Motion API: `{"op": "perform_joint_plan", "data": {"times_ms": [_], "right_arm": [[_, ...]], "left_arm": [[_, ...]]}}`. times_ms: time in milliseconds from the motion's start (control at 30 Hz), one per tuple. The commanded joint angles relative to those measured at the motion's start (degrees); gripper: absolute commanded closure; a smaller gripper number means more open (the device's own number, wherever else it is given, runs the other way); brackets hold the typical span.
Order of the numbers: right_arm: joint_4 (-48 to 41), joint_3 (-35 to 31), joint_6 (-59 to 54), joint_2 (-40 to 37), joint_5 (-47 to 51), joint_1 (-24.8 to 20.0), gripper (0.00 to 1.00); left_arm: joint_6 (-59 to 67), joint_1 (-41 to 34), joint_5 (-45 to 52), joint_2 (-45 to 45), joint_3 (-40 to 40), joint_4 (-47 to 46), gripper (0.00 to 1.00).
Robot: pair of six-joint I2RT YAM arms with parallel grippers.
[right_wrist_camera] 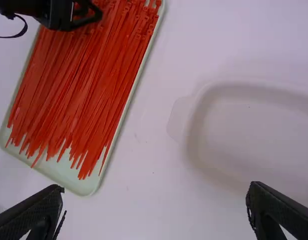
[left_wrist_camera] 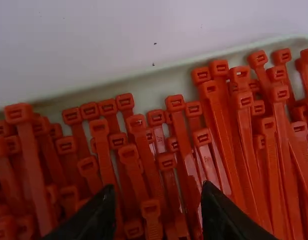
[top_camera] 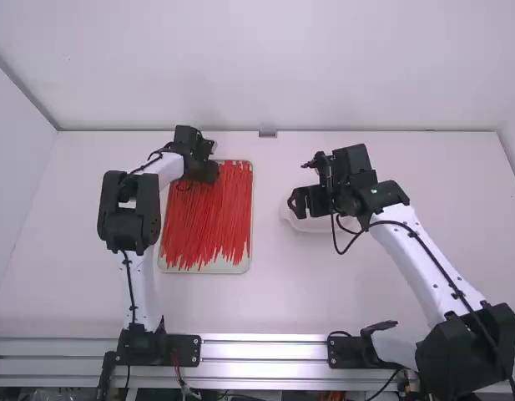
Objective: Fasten the cable tie
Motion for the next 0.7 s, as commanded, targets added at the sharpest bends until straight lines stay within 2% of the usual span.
{"op": "perform_joint_plan", "data": {"times_ms": [0, 33, 67, 167, 300, 433, 667], "right_arm": [[0.1, -0.3, 0.1, -0.9, -0.4, -0.2, 0.02], [0.1, -0.3, 0.1, -0.9, -0.3, -0.2, 0.02], [0.1, -0.3, 0.1, -0.9, -0.3, -0.2, 0.02], [0.1, -0.3, 0.1, -0.9, -0.3, -0.2, 0.02], [0.1, -0.3, 0.1, -0.9, -0.3, -0.1, 0.02], [0.1, -0.3, 0.1, -0.9, -0.3, -0.1, 0.02], [0.1, -0.3, 0.0, -0.9, -0.3, -0.2, 0.02]], "left_arm": [[-0.2, -0.4, 0.4, 0.5, 0.7, 0.0, 0.58], [-0.2, -0.4, 0.4, 0.5, 0.7, 0.0, 0.61], [-0.2, -0.4, 0.4, 0.5, 0.7, -0.1, 0.68], [-0.1, -0.4, 0.4, 0.5, 0.7, -0.5, 0.76], [-0.2, -0.4, 0.4, 0.5, 0.7, -0.7, 0.77], [-0.2, -0.4, 0.4, 0.5, 0.7, -0.9, 0.83], [-0.2, -0.4, -2.3, 0.5, 0.7, -1.4, 0.83]]}}
